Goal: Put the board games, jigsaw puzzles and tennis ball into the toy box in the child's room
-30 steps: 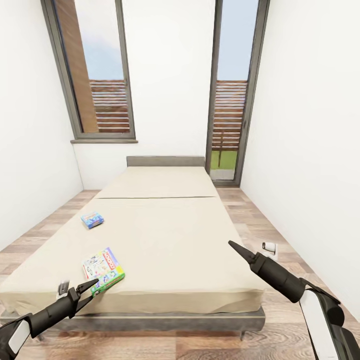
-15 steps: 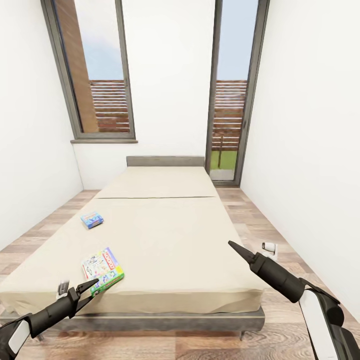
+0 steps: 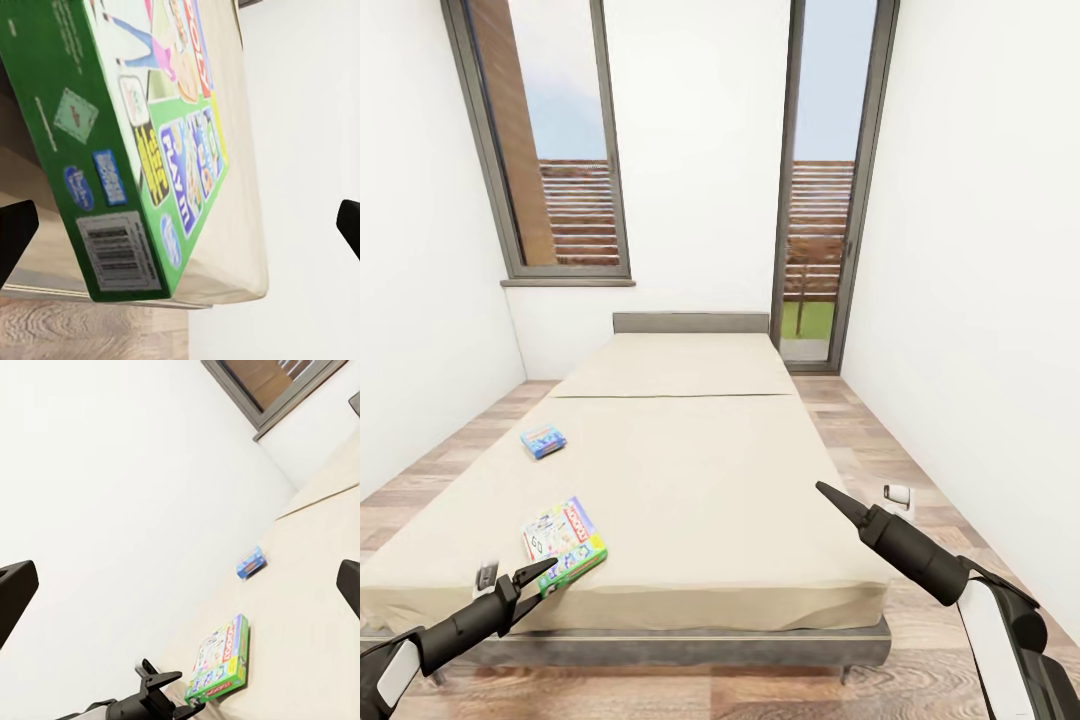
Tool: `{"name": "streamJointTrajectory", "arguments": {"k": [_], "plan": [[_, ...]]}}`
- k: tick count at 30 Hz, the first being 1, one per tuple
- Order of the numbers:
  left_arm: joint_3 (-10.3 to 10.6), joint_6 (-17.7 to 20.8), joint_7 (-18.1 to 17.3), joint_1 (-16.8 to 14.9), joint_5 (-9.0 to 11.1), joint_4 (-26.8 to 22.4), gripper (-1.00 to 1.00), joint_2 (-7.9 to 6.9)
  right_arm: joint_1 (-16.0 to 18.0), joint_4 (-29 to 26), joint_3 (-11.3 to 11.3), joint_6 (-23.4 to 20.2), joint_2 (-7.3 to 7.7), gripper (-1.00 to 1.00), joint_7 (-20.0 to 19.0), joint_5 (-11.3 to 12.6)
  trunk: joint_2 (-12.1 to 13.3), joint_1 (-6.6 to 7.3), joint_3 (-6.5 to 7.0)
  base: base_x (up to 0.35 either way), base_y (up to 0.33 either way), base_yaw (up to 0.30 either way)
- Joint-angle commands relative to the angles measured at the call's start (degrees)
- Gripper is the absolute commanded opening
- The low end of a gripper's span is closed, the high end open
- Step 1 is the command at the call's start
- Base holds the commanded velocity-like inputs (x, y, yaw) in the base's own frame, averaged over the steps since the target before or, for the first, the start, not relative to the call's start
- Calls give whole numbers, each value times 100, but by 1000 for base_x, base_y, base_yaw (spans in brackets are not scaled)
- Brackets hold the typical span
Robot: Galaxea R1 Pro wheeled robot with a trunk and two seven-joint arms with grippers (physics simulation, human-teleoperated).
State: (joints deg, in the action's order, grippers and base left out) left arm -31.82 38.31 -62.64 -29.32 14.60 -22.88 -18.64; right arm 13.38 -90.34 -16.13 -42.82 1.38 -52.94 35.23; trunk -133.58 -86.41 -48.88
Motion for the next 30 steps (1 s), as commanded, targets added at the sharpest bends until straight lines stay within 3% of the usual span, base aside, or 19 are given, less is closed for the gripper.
{"name": "streamJointTrajectory", "arguments": {"k": [1,30], "plan": [[-16,44,-13,-4,7,2,100,1,2,3,-4,-33,-2,100,-6,16,-3,1,-6,6,0,0],[-24,45,-8,-4,8,2,100,4,4,12,-4,-33,-6,100,10,11,-3,1,-6,30,0,0]]}}
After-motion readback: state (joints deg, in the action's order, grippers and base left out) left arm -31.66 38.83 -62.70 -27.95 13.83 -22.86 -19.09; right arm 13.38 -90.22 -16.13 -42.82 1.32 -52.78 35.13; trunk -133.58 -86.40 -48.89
